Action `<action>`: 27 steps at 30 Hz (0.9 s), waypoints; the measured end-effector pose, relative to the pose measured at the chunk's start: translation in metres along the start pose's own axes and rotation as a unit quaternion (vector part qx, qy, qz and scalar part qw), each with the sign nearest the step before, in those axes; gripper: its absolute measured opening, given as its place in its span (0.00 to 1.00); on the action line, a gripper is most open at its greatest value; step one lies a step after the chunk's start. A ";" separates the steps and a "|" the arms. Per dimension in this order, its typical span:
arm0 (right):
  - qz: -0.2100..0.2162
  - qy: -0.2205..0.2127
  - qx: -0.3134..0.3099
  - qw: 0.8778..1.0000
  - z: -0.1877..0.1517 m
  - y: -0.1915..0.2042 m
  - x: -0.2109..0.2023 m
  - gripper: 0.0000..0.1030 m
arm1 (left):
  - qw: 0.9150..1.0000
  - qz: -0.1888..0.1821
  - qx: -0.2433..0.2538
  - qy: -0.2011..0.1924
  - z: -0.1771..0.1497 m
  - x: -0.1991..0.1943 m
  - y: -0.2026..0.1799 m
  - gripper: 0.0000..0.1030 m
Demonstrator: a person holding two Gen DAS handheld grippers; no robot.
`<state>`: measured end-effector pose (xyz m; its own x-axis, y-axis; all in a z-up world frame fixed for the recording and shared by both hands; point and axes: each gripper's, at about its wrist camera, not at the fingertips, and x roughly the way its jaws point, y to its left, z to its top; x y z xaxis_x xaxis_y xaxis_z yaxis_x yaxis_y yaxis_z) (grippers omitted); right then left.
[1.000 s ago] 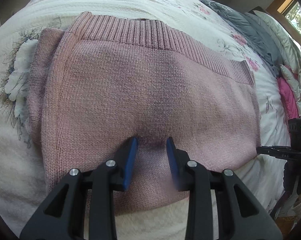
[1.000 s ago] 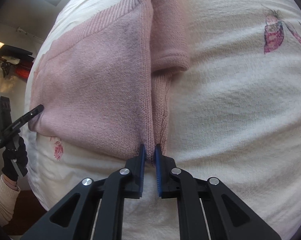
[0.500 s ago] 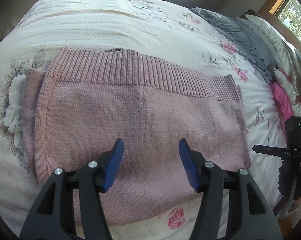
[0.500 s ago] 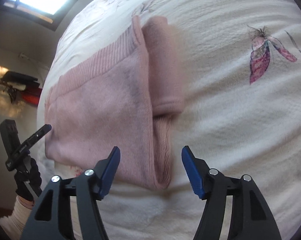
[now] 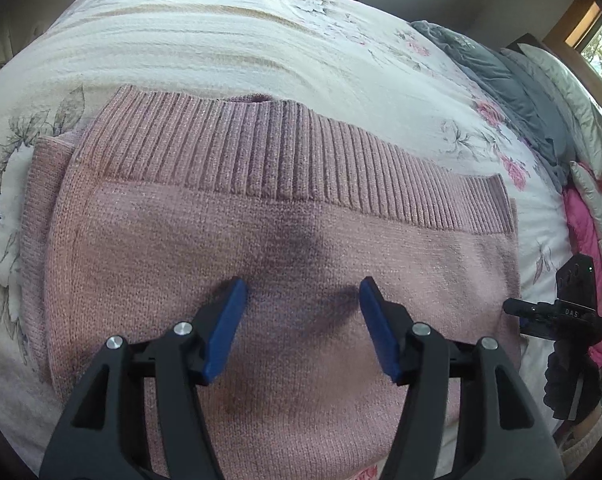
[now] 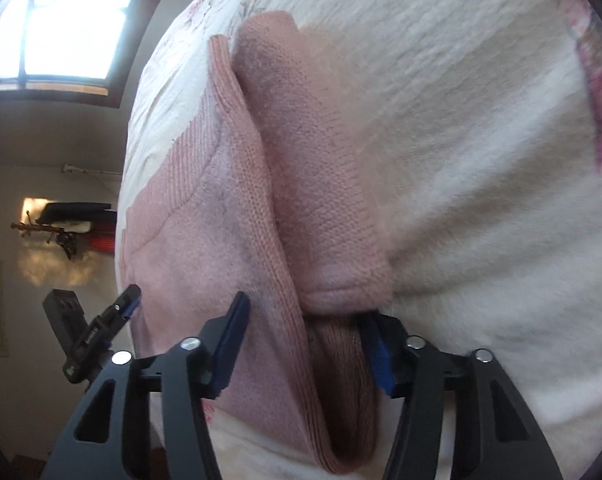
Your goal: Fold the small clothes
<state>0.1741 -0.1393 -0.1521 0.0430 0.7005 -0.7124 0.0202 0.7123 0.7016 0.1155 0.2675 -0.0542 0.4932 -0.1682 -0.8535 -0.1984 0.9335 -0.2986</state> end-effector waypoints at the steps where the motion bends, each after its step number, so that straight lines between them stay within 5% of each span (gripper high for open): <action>1: 0.000 -0.001 0.002 1.000 0.001 -0.001 0.001 0.47 | 1.000 0.000 0.002 0.000 0.000 0.000 0.000 0.59; 7: 0.016 -0.009 0.018 1.000 -0.004 -0.008 0.001 0.29 | 1.000 -0.005 0.006 0.000 -0.001 0.002 0.000 0.59; 27: -0.013 -0.015 0.040 0.999 -0.005 0.003 0.005 0.26 | 1.000 -0.019 0.009 0.001 -0.002 -0.002 0.003 0.60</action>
<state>0.1691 -0.1336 -0.1536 0.0717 0.6791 -0.7305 0.1019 0.7236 0.6827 0.1122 0.2701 -0.0547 0.4983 -0.2036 -0.8428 -0.1649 0.9320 -0.3226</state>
